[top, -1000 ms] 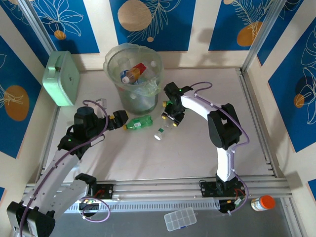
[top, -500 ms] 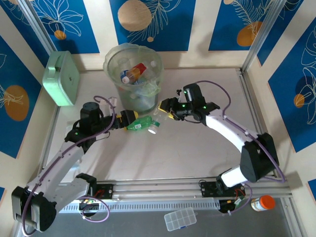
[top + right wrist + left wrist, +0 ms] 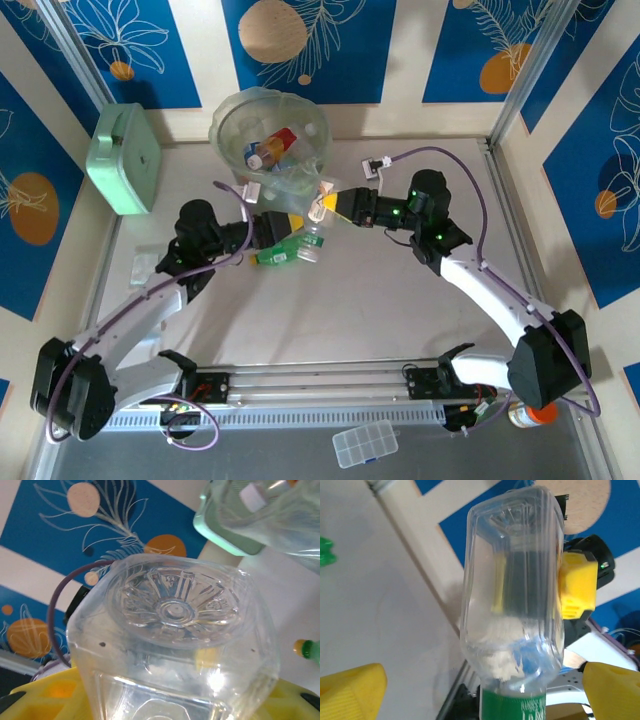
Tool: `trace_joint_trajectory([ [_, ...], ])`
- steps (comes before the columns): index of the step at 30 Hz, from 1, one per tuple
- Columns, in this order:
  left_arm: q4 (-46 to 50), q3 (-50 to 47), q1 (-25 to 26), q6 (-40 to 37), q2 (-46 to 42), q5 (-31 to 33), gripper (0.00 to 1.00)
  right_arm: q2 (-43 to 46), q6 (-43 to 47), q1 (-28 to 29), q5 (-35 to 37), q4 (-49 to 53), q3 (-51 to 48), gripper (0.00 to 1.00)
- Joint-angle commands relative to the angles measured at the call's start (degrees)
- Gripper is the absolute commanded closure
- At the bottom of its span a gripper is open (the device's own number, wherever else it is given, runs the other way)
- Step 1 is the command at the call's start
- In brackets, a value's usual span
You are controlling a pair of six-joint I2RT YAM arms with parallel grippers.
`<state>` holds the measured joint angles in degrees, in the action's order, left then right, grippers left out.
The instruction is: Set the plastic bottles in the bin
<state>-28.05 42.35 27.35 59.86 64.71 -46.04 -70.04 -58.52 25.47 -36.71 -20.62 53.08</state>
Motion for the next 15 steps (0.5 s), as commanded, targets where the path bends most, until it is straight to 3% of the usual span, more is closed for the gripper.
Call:
trace_joint_trajectory([
  [1, -20.50, 0.21, 2.38, 8.89, 2.98, -6.19, 0.01, 1.65, -0.12, 0.09, -4.47, -3.13, -0.79, 0.62],
  [5, -21.49, 1.46, 5.17, 8.01, 5.24, -6.82, 0.01, 1.93, -0.92, 0.28, -6.26, -4.71, -0.96, 0.62],
  [15, -27.12, 3.18, 6.29, 8.88, 6.72, -7.04, 0.14, 1.62, -3.22, 0.78, -8.97, -7.64, -1.48, 0.63],
])
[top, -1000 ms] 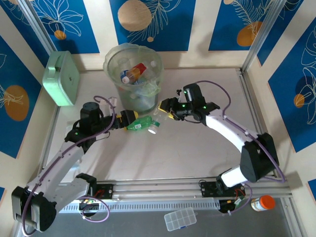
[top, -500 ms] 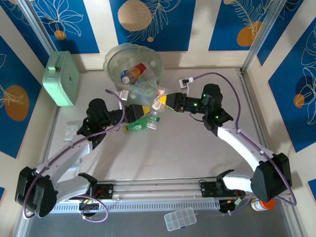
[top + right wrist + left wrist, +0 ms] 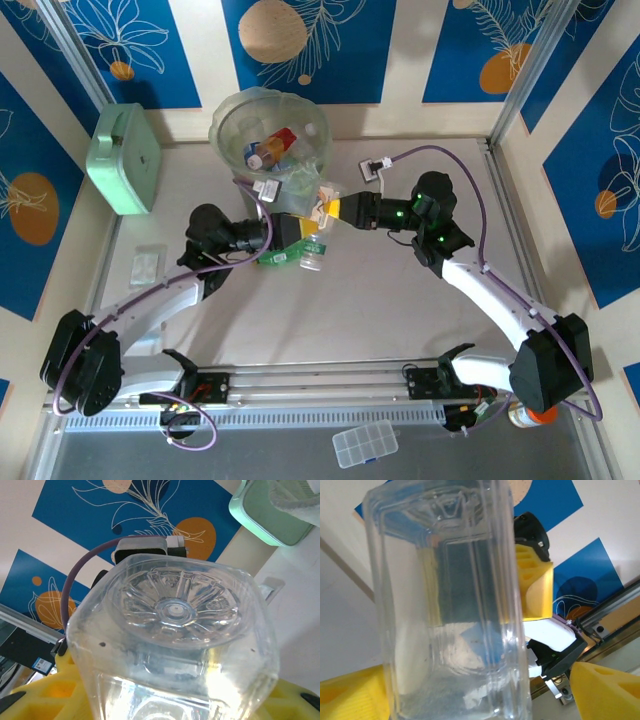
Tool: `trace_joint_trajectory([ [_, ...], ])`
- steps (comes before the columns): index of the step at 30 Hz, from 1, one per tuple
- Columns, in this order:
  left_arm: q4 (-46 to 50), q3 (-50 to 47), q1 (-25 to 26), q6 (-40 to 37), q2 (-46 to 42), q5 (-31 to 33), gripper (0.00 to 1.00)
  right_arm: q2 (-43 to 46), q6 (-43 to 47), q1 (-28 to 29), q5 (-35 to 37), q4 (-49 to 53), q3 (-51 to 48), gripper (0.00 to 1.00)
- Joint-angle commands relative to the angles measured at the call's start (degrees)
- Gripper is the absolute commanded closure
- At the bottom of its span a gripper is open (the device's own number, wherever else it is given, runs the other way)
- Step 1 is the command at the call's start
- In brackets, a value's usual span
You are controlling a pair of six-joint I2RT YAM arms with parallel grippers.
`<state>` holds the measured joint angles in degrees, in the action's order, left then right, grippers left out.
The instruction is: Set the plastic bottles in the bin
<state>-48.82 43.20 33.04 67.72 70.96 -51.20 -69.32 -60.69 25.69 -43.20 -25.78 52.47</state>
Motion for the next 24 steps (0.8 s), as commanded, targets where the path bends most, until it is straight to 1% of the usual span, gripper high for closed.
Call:
trace_joint_trajectory([
  [1, -7.07, 2.53, 0.62, 1.56, 0.92, -2.03, 0.16, 0.81, -1.01, 0.65, -2.74, -2.57, -0.87, 0.63],
  [7, -12.49, 3.27, 0.89, 5.81, 3.70, -3.10, 0.28, 0.90, 0.34, 1.29, -3.37, -1.03, -0.56, 0.64],
  [12, -13.83, 3.73, 1.01, 6.38, 4.63, -3.51, 0.45, 0.98, 2.50, 1.46, -3.26, 1.80, 0.17, 0.64],
  [15, -13.51, 3.73, 1.06, 5.67, 4.30, -3.31, 0.55, 1.28, 3.82, 1.29, -2.64, 3.83, 0.53, 0.61],
  [16, -13.16, 3.78, 1.06, 5.31, 4.14, -3.29, 0.55, 1.41, 4.16, 1.21, -2.36, 4.29, 0.62, 0.58],
  [17, -12.46, 3.78, 1.02, 4.72, 3.98, -3.22, 0.55, 1.58, 4.71, 1.12, -1.84, 5.48, 0.88, 0.51],
  [19, -10.93, 4.12, 0.98, 3.41, 3.54, -3.07, 0.55, 2.22, 5.79, 0.73, -0.66, 7.12, 1.02, 0.36],
  [20, -9.60, 4.38, 0.90, 2.43, 3.33, -2.90, 0.55, 2.79, 6.42, 0.44, 0.14, 8.46, 1.28, 0.24],
  [21, -7.79, 4.73, 0.68, 1.32, 3.04, -2.57, 0.55, 3.40, 7.16, 0.08, 0.99, 9.94, 1.56, 0.18],
  [24, -1.18, 6.41, -1.10, -2.34, 2.10, -0.94, 0.58, 5.55, 9.69, -1.35, 3.19, 13.57, 2.28, 0.16],
])
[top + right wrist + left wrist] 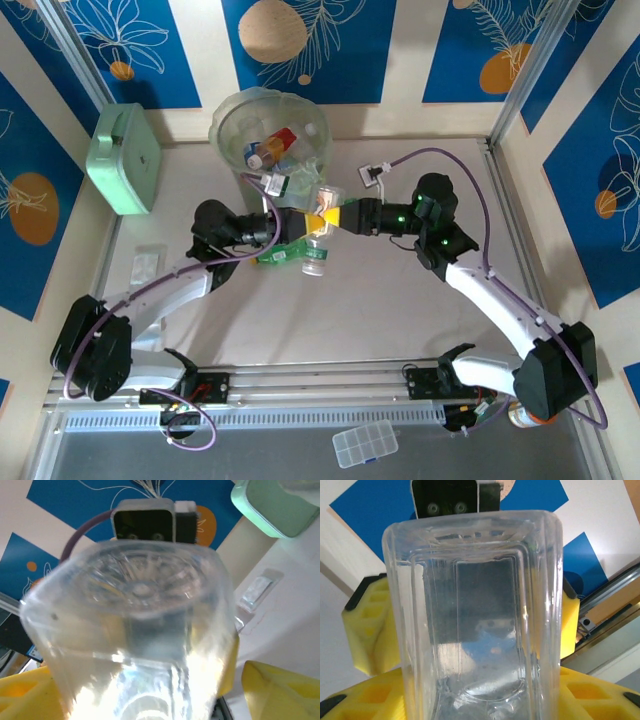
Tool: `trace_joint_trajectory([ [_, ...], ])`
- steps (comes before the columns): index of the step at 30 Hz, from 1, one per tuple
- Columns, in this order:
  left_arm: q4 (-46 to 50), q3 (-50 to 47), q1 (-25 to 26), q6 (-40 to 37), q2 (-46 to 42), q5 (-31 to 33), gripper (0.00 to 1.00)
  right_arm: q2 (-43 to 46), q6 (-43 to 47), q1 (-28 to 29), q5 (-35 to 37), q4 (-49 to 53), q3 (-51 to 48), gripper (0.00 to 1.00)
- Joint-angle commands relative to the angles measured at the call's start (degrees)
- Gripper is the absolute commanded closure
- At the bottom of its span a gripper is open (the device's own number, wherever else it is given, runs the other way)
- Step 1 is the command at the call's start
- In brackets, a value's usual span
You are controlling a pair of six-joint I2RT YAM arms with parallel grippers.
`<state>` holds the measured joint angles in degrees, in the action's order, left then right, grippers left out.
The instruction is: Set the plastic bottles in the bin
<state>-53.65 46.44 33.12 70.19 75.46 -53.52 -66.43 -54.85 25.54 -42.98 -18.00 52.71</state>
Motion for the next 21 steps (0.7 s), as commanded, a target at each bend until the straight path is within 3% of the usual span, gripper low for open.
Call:
trace_joint_trajectory([
  [1, 5.25, 3.79, -2.10, -5.55, -2.72, 2.06, 0.59, 3.51, 5.05, -1.53, 4.60, 7.69, 2.28, 0.16],
  [4, 5.96, 5.90, -5.94, -5.43, -2.94, 4.74, 0.67, 7.36, 7.77, -2.92, 11.80, 12.36, 1.63, 0.16],
  [10, 11.67, 13.11, -10.74, -7.29, 0.21, 12.86, 0.99, 10.94, 11.47, -5.13, 23.38, 23.14, 2.44, 0.18],
  [15, 16.42, 15.44, -13.30, -8.21, 1.77, 28.63, 1.00, 12.01, 13.32, -6.28, 29.18, 29.63, 3.23, 0.19],
  [19, 34.02, 22.67, -13.50, -10.34, 2.59, 43.15, 1.00, 12.34, 14.32, -6.29, 30.09, 31.03, 3.41, 0.19],
  [21, 45.67, 28.54, -13.43, -7.67, 4.43, 50.89, 1.00, 12.47, 14.50, -6.03, 29.98, 30.79, 3.13, 0.19],
])
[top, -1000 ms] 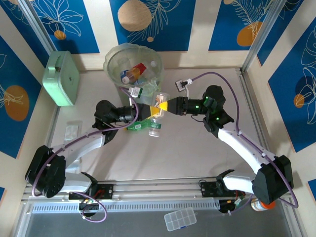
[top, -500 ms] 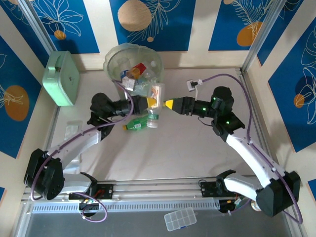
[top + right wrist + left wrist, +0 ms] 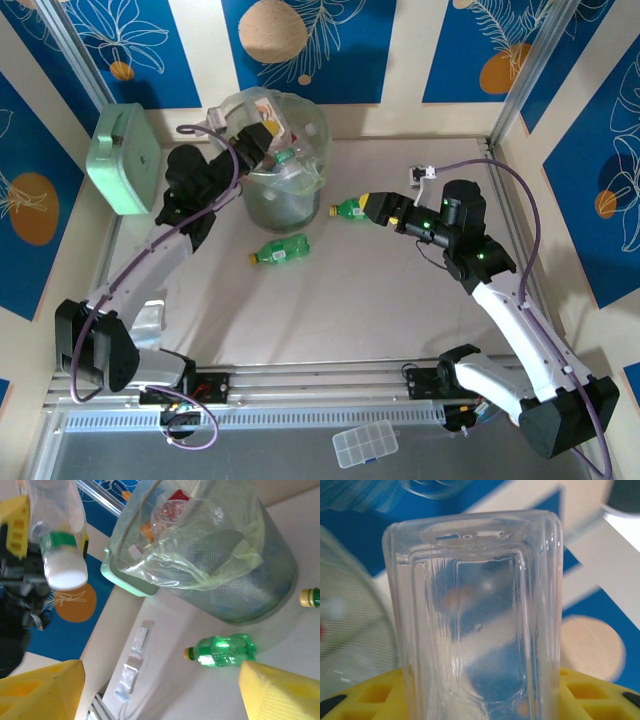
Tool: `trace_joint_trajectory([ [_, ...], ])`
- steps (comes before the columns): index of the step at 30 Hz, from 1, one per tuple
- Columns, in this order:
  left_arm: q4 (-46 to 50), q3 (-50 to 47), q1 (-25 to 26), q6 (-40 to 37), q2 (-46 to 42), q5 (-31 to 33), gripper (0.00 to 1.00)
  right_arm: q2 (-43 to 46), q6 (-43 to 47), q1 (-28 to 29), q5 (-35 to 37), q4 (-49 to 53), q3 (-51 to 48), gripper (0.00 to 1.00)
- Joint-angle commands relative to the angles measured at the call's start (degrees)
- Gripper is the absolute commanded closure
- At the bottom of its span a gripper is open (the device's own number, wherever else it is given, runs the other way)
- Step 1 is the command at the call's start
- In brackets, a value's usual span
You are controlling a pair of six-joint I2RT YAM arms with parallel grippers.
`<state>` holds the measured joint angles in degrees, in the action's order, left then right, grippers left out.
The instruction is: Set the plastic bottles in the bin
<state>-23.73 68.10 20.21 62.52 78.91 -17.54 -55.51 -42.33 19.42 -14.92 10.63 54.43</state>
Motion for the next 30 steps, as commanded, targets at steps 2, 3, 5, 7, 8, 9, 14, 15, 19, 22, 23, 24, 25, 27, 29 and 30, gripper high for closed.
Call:
trace_joint_trajectory([
  [2, 28.23, 13.77, -0.44, 4.17, 3.35, 21.89, 1.00, 1.69, 2.14, 0.35, 1.82, 1.86, 1.15, 0.19],
  [3, 30.92, 15.54, -0.35, 6.30, 4.39, 25.22, 1.00, 1.72, 2.24, 0.53, 1.78, 1.76, 1.04, 0.19],
  [5, 28.97, 15.05, 0.03, 9.60, 5.24, 30.40, 1.00, 1.59, 2.60, 0.86, 1.63, 1.63, 1.01, 0.20],
  [7, 26.65, 14.82, 0.86, 10.75, 6.40, 35.78, 1.00, 1.63, 3.54, 1.23, 1.64, 1.54, 0.98, 0.20],
  [8, 25.58, 15.43, 1.06, 10.39, 7.46, 37.18, 1.00, 1.63, 4.39, 1.44, 1.77, 1.94, 1.19, 0.20],
  [9, 25.14, 16.68, 1.07, 10.52, 8.77, 37.69, 1.00, 1.76, 5.25, 1.64, 2.19, 2.50, 1.49, 0.20],
  [14, 23.71, 22.92, 1.89, 11.49, 15.16, 38.91, 1.00, 2.24, 8.06, 2.39, 3.40, 3.35, 2.28, 0.20],
  [15, 23.27, 23.90, 2.05, 11.65, 16.42, 39.36, 1.00, 2.08, 8.27, 2.51, 3.25, 3.26, 2.30, 0.20],
  [19, 22.43, 27.28, 2.81, 13.18, 20.41, 40.76, 1.00, 1.16, 8.74, 2.97, 2.57, 2.81, 2.73, 0.20],
  [22, 21.90, 30.62, 3.83, 13.22, 23.81, 41.24, 1.00, 0.45, 9.40, 3.32, 2.53, 2.99, 3.12, 0.20],
  [23, 21.71, 31.73, 4.17, 13.33, 24.98, 41.51, 1.00, 0.25, 9.58, 3.43, 2.52, 3.20, 3.26, 0.20],
  [24, 21.48, 32.61, 4.39, 13.59, 26.05, 41.68, 1.00, 0.07, 9.71, 3.52, 2.53, 3.25, 3.33, 0.20],
  [25, 21.14, 33.34, 4.55, 13.83, 26.93, 41.81, 1.00, -0.03, 9.84, 3.65, 2.38, 3.25, 3.39, 0.20],
  [27, 20.82, 34.84, 4.88, 14.29, 28.86, 42.06, 0.97, -0.13, 10.23, 3.85, 2.52, 3.38, 3.35, 0.20],
  [29, 21.16, 36.51, 5.27, 14.36, 30.56, 42.06, 0.95, -0.17, 10.63, 3.94, 2.70, 3.46, 3.48, 0.20],
  [30, 21.55, 37.33, 5.52, 14.47, 31.36, 41.86, 0.95, -0.21, 10.76, 3.96, 2.81, 3.52, 3.40, 0.20],
])
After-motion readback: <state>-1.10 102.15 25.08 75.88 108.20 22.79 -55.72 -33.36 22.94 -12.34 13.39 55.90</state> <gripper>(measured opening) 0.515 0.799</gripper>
